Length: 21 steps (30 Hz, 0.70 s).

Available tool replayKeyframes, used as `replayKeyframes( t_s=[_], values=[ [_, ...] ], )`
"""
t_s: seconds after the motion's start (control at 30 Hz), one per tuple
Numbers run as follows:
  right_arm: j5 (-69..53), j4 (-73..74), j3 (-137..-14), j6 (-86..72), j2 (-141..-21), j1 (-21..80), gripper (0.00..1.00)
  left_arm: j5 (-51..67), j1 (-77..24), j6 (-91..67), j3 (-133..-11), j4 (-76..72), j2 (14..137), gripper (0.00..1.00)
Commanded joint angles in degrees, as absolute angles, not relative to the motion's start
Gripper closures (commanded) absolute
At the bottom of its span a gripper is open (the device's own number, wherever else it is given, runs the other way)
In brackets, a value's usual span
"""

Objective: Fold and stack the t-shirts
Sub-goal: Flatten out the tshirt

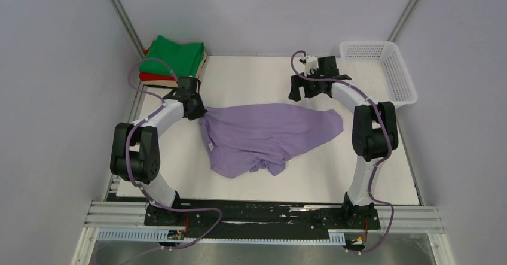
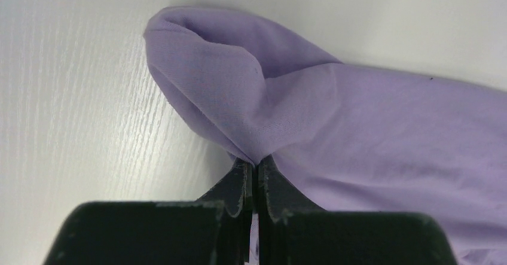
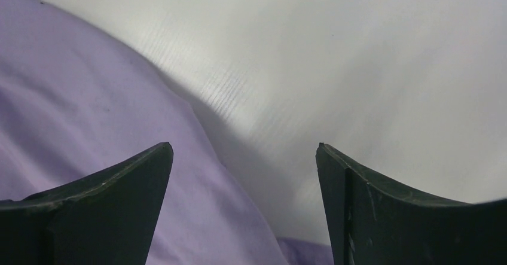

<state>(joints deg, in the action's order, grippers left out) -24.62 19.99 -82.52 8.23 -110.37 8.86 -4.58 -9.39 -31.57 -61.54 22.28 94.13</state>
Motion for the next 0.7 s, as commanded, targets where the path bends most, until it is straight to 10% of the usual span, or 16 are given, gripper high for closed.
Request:
replayKeyframes(
  t_s=[0.0,0.2,0.43,0.67],
  values=[
    [-25.64,24.87,-86.51,13.73,-115.22,10.67,0.12,-3.54,-9.23,-30.44,-65.0,21.73,95.05,1.0],
    [-21.06,26.65,-85.59,15.25,-119.7,13.45,0.23,-2.55,-8.94,-30.25,-65.96,22.26,96.04,1.0],
    [-14.18,26.67,-85.03,12.57,-117.32,15.56,0.98,-1.66,-8.28,-28.75,-68.04,23.06,92.44,1.0],
    [-11.83,15.83,-75.61,8.72,-91.95,18.45,1.0,-0.42,-8.33,-28.4,-71.36,20.58,75.44,1.0]
  ],
)
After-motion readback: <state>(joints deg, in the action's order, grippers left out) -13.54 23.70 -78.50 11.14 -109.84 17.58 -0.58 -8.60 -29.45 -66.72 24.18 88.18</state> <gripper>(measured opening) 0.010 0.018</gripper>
